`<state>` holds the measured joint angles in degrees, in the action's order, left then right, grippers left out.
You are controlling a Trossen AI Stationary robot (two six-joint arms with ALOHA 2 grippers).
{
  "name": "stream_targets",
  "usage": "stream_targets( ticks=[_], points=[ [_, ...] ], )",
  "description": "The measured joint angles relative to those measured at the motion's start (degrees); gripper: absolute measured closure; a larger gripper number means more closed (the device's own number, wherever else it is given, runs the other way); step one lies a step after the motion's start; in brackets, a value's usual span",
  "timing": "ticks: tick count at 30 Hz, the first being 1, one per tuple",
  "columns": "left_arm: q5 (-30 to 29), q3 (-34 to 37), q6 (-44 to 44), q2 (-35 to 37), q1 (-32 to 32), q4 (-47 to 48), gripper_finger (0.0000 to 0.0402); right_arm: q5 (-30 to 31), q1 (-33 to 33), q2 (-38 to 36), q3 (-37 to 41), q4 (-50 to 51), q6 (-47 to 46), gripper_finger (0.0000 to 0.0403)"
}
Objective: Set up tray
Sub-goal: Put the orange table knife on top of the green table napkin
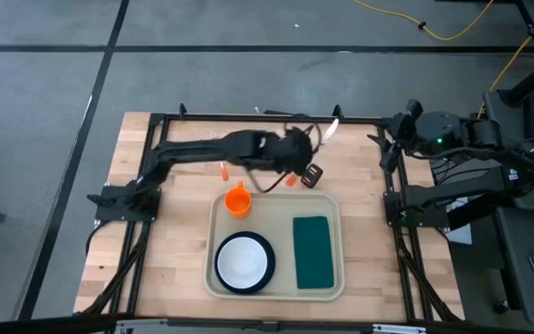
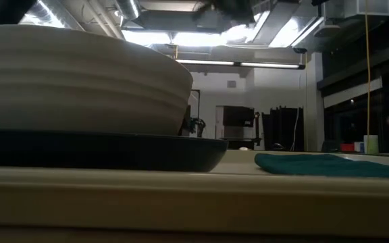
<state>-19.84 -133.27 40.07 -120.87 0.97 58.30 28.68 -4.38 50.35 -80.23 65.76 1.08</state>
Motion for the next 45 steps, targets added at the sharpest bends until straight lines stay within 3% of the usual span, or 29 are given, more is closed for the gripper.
stream_targets(
  ticks=[6,14,19,24,30,33,39,45],
  points=[
    [-11.0,-0.1,14.1,4.3,-9.5,0.0,0.0389,-1.6,0.0,-0.4,0.0,0.0,2.3,0.0237],
    [-17.2,0.0,29.1,1.4,-22.3,-3.6,0.0389,-4.9,0.0,-0.4,0.0,0.0,2.5,0.0237],
    [-20.7,0.0,32.1,0.8,-27.3,-10.2,0.0389,-4.9,0.0,-0.4,0.0,-0.1,5.1,0.0237],
    [-20.4,-1.7,31.4,1.1,-29.7,-13.4,0.0389,-5.0,0.0,-0.4,0.0,0.0,4.9,0.0237],
    [-16.7,-1.7,32.5,0.8,-29.6,-20.2,0.0389,-10.2,0.0,-0.4,0.0,0.0,2.4,0.0237],
    [-16.1,-1.8,35.3,-0.4,-29.1,-19.2,0.0389,-10.9,0.0,-0.4,0.0,0.1,2.8,0.0237],
    [-13.3,-1.7,40.2,-6.2,-26.9,-18.6,0.0389,-11.0,0.0,-0.4,0.0,0.1,5.5,0.0237],
    [-7.6,-1.7,46.9,-14.8,-24.7,-21.6,0.0389,-15.4,0.0,-0.4,0.0,0.2,7.0,0.0237]
  ],
)
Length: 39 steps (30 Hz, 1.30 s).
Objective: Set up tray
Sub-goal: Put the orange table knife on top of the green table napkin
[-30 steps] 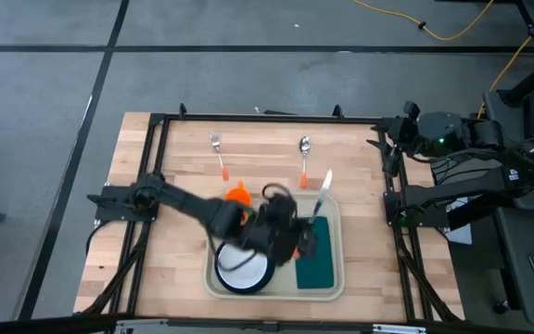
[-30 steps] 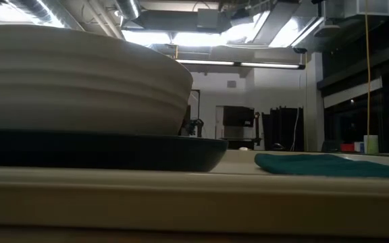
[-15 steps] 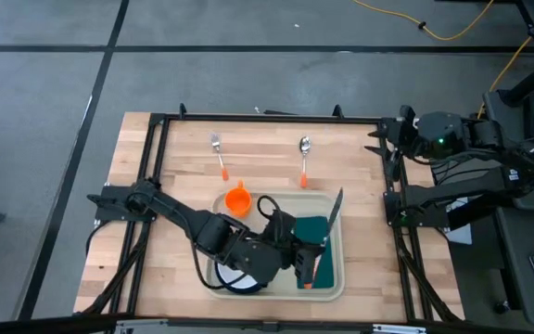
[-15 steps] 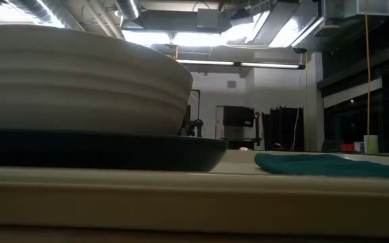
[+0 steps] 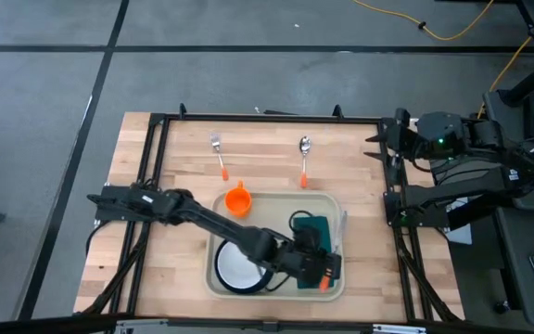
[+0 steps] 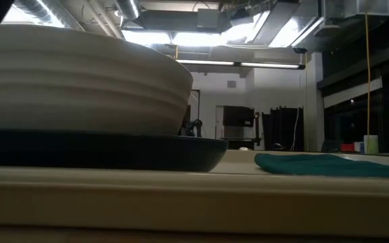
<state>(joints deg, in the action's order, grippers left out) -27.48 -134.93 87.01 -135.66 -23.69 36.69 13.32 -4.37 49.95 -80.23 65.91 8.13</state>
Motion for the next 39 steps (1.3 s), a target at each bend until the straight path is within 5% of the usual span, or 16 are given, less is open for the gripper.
stream_targets(
  ticks=[5,18,26,39],
  points=[
    [2.3,0.0,5.7,-4.4,0.7,-2.7,0.0389,-3.3,0.0,0.0,0.0,0.0,2.5,0.0237],
    [3.1,0.0,15.9,-6.2,3.1,8.8,0.0389,-5.6,0.0,0.0,0.0,0.0,9.4,0.0237],
    [4.7,0.0,19.7,-11.4,3.5,-2.8,0.0389,-5.6,0.0,0.0,0.0,0.0,13.1,0.0237],
    [6.2,0.0,21.6,-11.8,3.6,0.6,0.0389,-5.6,0.0,0.0,0.0,-0.2,16.8,0.0237]
  ],
)
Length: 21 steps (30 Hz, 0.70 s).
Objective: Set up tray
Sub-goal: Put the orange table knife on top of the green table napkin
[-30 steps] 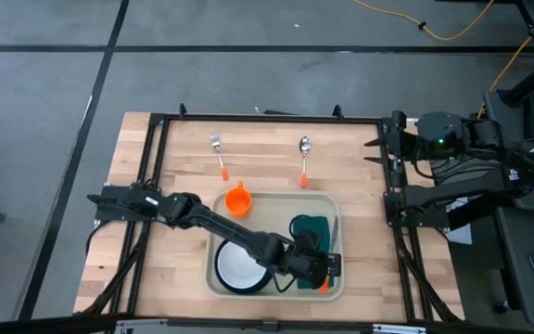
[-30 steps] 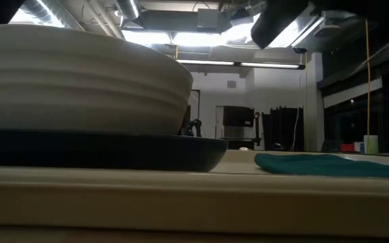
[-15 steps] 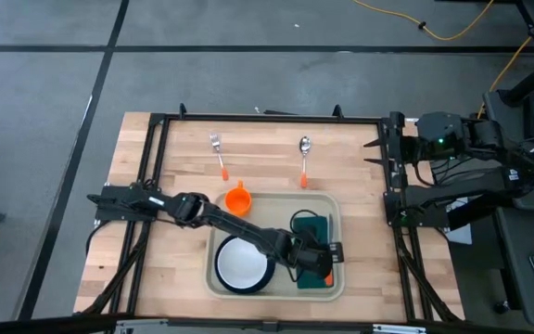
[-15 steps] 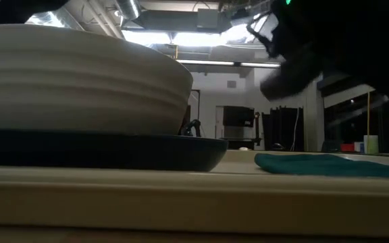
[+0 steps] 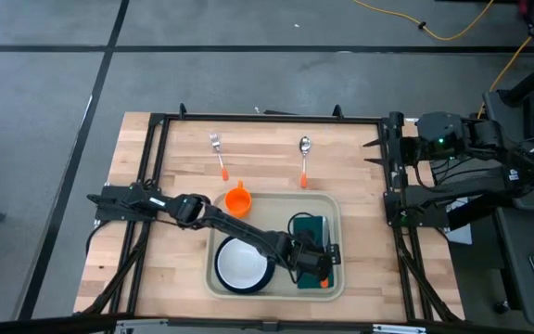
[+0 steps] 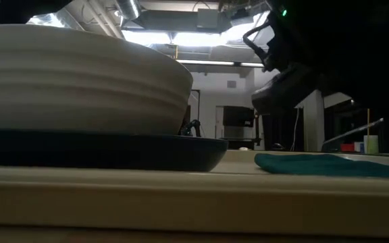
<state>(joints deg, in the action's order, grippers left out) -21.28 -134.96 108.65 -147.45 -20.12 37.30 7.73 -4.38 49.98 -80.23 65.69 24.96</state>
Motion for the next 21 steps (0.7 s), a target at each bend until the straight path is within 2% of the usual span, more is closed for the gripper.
stream_targets(
  ticks=[10,21],
  points=[
    [1.1,-0.1,1.9,-2.7,0.0,-3.5,0.0389,0.0,0.0,0.0,0.0,-0.2,0.7,0.0237],
    [1.4,0.0,2.7,-3.9,0.2,-3.3,0.0389,-0.3,0.0,0.0,0.0,-0.2,0.7,0.0237]
  ],
)
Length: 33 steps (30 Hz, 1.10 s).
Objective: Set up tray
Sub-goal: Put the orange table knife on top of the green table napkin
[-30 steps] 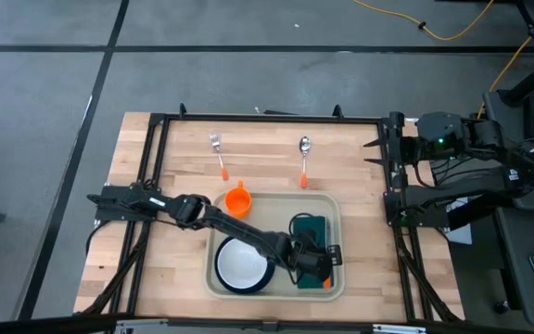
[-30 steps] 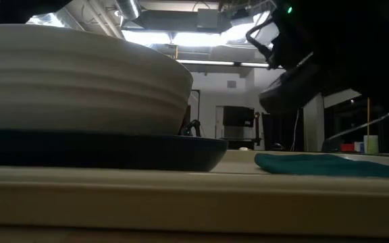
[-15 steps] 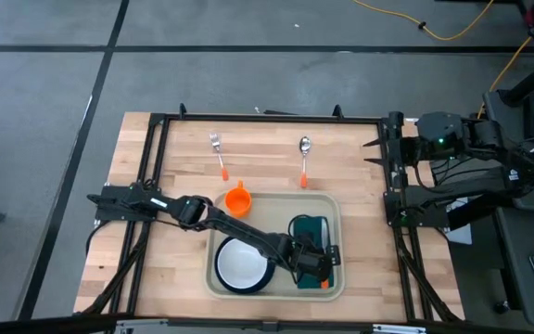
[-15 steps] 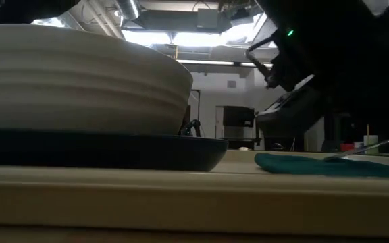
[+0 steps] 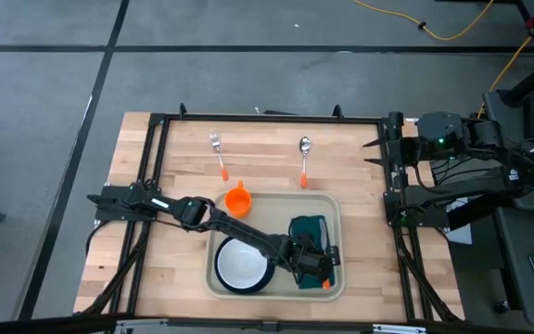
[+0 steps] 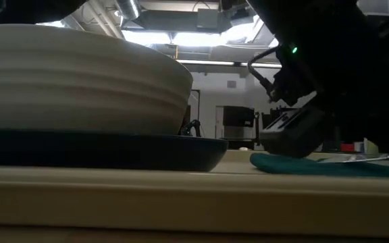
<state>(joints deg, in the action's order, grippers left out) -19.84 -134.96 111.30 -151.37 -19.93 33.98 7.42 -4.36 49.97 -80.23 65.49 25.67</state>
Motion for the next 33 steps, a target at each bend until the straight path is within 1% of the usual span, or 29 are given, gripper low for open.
stream_targets(
  ticks=[9,14,20,28,33],
  points=[
    [0.3,0.0,0.2,-0.5,0.3,0.0,0.0381,-0.1,0.0,0.0,0.0,0.0,0.0,0.0237],
    [-1.4,0.0,0.6,-0.5,0.4,-1.1,0.038,-0.2,0.0,0.0,0.0,0.0,0.0,0.0237],
    [-2.1,0.0,-0.8,-0.5,0.7,-2.8,0.0378,-2.7,0.0,0.0,0.0,0.2,0.0,0.0237],
    [-2.4,0.0,-1.0,-0.5,0.7,-2.7,0.0376,-2.8,0.0,0.0,0.0,0.3,-0.1,0.0237],
    [-1.6,0.0,-0.9,-0.5,0.7,-2.5,0.0361,-2.8,0.0,-0.5,0.0,0.3,-0.1,0.0237]
  ],
)
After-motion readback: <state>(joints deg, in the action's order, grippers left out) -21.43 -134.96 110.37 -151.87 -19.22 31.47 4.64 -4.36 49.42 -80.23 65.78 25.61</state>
